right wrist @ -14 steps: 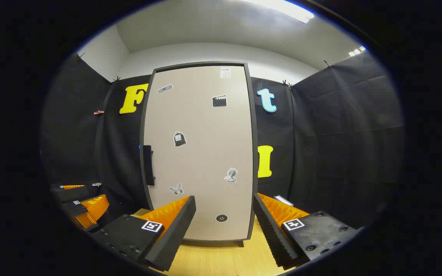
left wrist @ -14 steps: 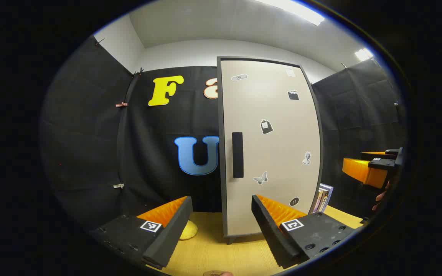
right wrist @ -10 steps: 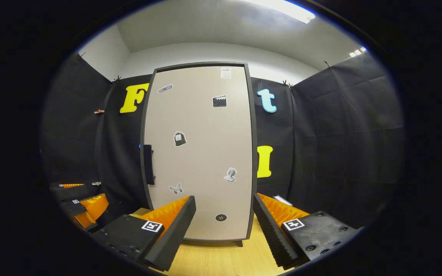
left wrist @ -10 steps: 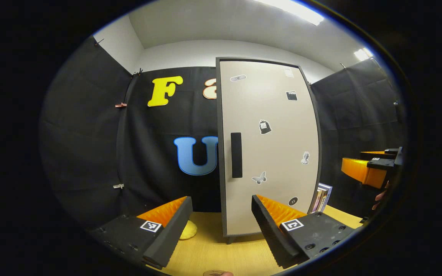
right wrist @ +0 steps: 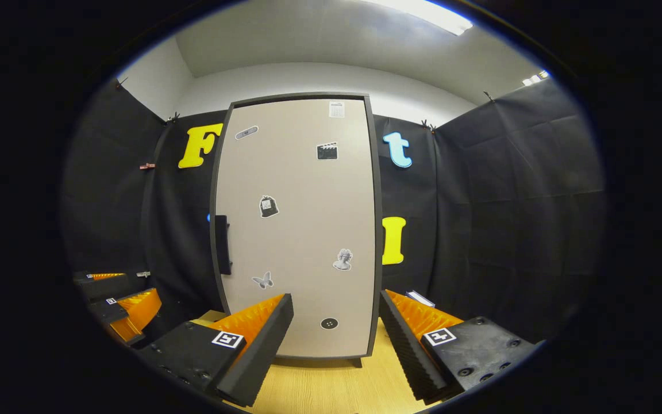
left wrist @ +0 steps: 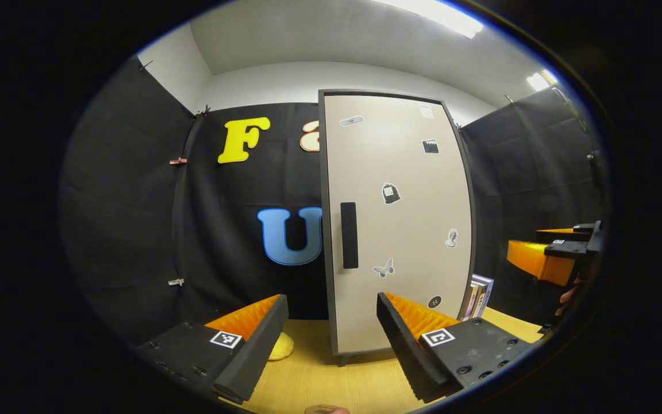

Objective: Open the cabinet door with the right hand, grasp the bottle in the cabinet with the left hand and place it on the coaster, then close the cabinet door with the right hand.

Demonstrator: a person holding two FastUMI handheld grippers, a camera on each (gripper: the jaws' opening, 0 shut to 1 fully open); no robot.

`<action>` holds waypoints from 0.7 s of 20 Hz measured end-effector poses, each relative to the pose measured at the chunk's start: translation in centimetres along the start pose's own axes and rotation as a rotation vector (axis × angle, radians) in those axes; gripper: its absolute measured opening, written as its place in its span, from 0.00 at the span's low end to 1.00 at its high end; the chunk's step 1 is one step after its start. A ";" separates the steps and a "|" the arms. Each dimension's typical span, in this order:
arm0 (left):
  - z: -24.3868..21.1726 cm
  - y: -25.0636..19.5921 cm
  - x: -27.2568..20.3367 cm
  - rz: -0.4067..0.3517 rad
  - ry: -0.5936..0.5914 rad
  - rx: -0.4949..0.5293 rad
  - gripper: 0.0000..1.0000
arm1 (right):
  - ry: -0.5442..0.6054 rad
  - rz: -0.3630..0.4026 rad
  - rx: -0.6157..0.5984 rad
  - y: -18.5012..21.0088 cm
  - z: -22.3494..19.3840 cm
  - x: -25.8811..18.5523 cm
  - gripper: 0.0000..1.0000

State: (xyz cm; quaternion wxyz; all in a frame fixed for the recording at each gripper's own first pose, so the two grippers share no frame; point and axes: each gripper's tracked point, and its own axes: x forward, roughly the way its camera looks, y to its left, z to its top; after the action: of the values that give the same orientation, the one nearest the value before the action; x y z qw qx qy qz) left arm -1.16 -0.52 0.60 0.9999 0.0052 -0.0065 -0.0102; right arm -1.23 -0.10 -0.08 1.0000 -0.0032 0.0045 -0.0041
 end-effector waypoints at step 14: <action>-0.2 1.9 -0.7 0.008 0.003 -0.002 0.97 | 0.000 0.075 0.015 4.9 1.4 2.8 0.98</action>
State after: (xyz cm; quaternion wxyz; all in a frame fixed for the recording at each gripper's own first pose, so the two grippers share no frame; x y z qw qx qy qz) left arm -1.77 1.44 0.41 1.0000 0.0045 -0.0051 -0.0063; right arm 1.66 4.77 1.26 0.9994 0.0046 0.0043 0.0335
